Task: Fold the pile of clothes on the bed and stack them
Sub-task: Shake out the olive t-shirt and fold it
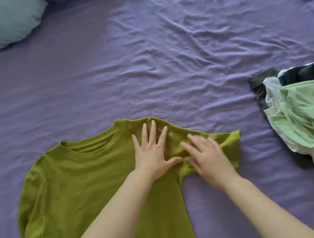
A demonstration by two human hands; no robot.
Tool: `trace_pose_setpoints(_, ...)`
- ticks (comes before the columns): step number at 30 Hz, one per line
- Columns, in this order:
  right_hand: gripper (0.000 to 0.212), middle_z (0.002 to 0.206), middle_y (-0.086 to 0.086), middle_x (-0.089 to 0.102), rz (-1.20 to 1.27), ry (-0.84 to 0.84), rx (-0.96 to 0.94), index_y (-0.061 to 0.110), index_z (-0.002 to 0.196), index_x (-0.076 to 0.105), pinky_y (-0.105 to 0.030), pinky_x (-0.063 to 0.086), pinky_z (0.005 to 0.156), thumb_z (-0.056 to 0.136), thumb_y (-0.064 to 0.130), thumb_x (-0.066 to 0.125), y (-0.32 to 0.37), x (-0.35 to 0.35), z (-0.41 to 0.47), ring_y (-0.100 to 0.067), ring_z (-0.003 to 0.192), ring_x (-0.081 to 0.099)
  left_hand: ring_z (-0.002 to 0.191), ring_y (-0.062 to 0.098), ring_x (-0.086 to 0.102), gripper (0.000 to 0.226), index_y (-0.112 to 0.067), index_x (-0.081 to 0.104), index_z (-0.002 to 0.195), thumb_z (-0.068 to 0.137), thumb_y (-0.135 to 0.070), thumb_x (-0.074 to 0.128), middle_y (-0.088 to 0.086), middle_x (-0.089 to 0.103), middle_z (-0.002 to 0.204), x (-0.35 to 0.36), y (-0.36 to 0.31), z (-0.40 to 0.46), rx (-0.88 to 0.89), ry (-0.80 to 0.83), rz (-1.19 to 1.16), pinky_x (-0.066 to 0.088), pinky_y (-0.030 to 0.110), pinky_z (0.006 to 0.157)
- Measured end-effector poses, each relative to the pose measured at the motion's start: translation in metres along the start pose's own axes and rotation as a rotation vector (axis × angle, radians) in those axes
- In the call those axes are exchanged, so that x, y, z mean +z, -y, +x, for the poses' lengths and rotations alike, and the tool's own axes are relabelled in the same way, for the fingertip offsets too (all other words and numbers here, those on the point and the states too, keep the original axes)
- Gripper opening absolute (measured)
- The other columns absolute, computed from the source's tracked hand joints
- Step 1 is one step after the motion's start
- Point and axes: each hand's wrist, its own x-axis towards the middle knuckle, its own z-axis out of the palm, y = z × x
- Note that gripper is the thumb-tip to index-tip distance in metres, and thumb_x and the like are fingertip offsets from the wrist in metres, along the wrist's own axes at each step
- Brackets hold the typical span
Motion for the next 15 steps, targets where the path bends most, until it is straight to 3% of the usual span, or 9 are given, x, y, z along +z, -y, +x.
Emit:
trace_pose_setpoints(1, 0.043, 0.141, -0.010, 0.050, 0.021, 0.083, 0.018, 0.021, 0.129, 0.060, -0.056, 0.033, 0.106, 0.087, 0.027, 0.067, 0.005, 0.005, -0.003, -0.030, 0.131, 0.046, 0.143, 0.026, -0.028, 0.098, -0.035, -0.013, 0.150, 0.078, -0.082, 0.033, 0.003, -0.028, 0.157, 0.002, 0.006, -0.007, 0.009, -0.022, -0.015, -0.011, 0.055, 0.114)
trace_pose_setpoints(3, 0.045, 0.155, -0.003, 0.030, 0.039, 0.173, 0.241, 0.029, 0.141, 0.044, -0.053, 0.016, 0.114, 0.097, 0.036, 0.050, 0.011, 0.011, -0.007, -0.025, 0.144, 0.022, 0.145, 0.024, -0.023, 0.088, -0.033, -0.009, 0.151, 0.085, -0.075, 0.030, 0.004, -0.023, 0.158, 0.008, 0.023, -0.028, 0.032, -0.035, -0.021, -0.010, 0.048, 0.118)
trace_pose_setpoints(5, 0.051, 0.154, -0.010, 0.030, -0.002, 0.164, 0.372, 0.024, 0.141, 0.045, -0.058, 0.016, 0.112, 0.093, 0.033, 0.057, 0.028, 0.009, -0.008, -0.033, 0.144, 0.021, 0.146, 0.024, -0.018, 0.079, -0.032, -0.006, 0.152, 0.090, -0.069, 0.027, 0.004, -0.018, 0.160, 0.017, 0.045, -0.052, 0.033, -0.025, 0.014, -0.010, 0.045, 0.118)
trace_pose_setpoints(8, 0.058, 0.134, -0.021, 0.054, -0.063, 0.086, 0.165, 0.013, 0.124, 0.064, -0.067, 0.035, 0.097, 0.070, 0.022, 0.082, 0.080, 0.010, -0.001, -0.045, 0.127, 0.046, 0.147, 0.024, -0.013, 0.068, -0.031, -0.001, 0.153, 0.096, -0.060, 0.024, 0.000, -0.010, 0.161, 0.025, 0.075, -0.089, -0.023, -0.027, 0.040, -0.011, 0.047, 0.117)
trace_pose_setpoints(12, 0.063, 0.130, -0.014, 0.059, 0.003, 0.152, -0.175, 0.019, 0.120, 0.067, -0.060, 0.047, 0.091, 0.060, 0.021, 0.088, 0.160, 0.024, 0.004, -0.039, 0.120, 0.055, 0.148, 0.025, -0.002, 0.058, -0.033, 0.014, 0.152, 0.099, -0.049, 0.031, 0.000, 0.002, 0.162, 0.030, 0.113, -0.134, -0.102, -0.031, -0.018, -0.003, 0.048, 0.118)
trace_pose_setpoints(15, 0.059, 0.133, -0.008, 0.058, -0.078, 0.269, -0.324, 0.026, 0.124, 0.064, -0.057, 0.046, 0.095, 0.068, 0.034, 0.083, 0.200, 0.041, -0.004, -0.033, 0.125, 0.052, 0.138, 0.031, 0.037, 0.046, -0.023, 0.057, 0.132, 0.086, -0.026, 0.065, 0.011, 0.045, 0.146, 0.022, 0.144, -0.166, -0.136, -0.201, -0.126, 0.028, 0.053, 0.113)
